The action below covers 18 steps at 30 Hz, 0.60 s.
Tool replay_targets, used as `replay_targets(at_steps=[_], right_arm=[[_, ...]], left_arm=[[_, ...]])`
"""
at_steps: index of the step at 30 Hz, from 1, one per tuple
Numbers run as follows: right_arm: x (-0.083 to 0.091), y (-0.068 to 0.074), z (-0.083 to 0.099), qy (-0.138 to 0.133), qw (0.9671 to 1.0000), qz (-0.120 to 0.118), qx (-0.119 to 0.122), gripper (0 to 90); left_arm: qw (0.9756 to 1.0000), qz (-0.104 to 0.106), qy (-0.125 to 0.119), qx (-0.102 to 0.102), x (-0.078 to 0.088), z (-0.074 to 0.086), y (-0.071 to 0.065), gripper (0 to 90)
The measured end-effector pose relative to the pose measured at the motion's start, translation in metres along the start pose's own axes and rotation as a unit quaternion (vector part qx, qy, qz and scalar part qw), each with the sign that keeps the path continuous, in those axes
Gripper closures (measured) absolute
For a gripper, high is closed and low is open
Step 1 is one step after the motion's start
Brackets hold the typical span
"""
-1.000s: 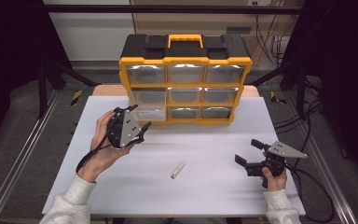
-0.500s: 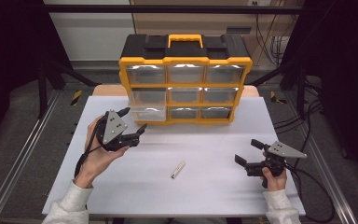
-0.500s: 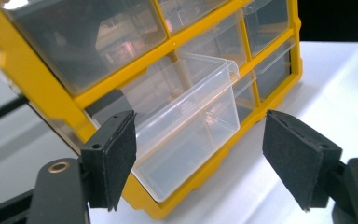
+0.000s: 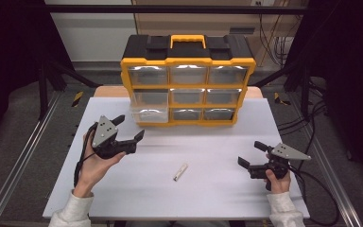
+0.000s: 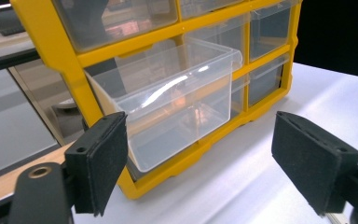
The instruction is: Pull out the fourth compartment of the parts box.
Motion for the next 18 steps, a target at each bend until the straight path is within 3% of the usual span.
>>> replay_targets(at_steps=[9, 13, 18], right_arm=[[0.0, 0.0, 0.0, -0.002, 1.0, -0.001, -0.001, 0.3], [0.0, 0.0, 0.0, 0.0, 1.0, -0.001, 0.001, 0.3], [0.0, 0.0, 0.0, 0.0, 1.0, -0.002, 0.0, 0.2]], left_arm=[[0.9993, 0.01, 0.009, 0.034, 0.003, 0.007, 0.001, 10.1], [0.9988, 0.024, 0.009, 0.041, 0.004, 0.01, -0.002, 8.9], [0.9986, 0.035, 0.017, 0.036, 0.004, 0.014, -0.009, 8.1]])
Point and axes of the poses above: each handheld gripper's, and its own axes: x roughly backward along the jaws, z roughly out of its underside, y roughly to its left, the point moved 6 cm from there along -x, roughly forward along the jaws, and after that the axes turned 7 degrees about -z, right-handed, at the moved point
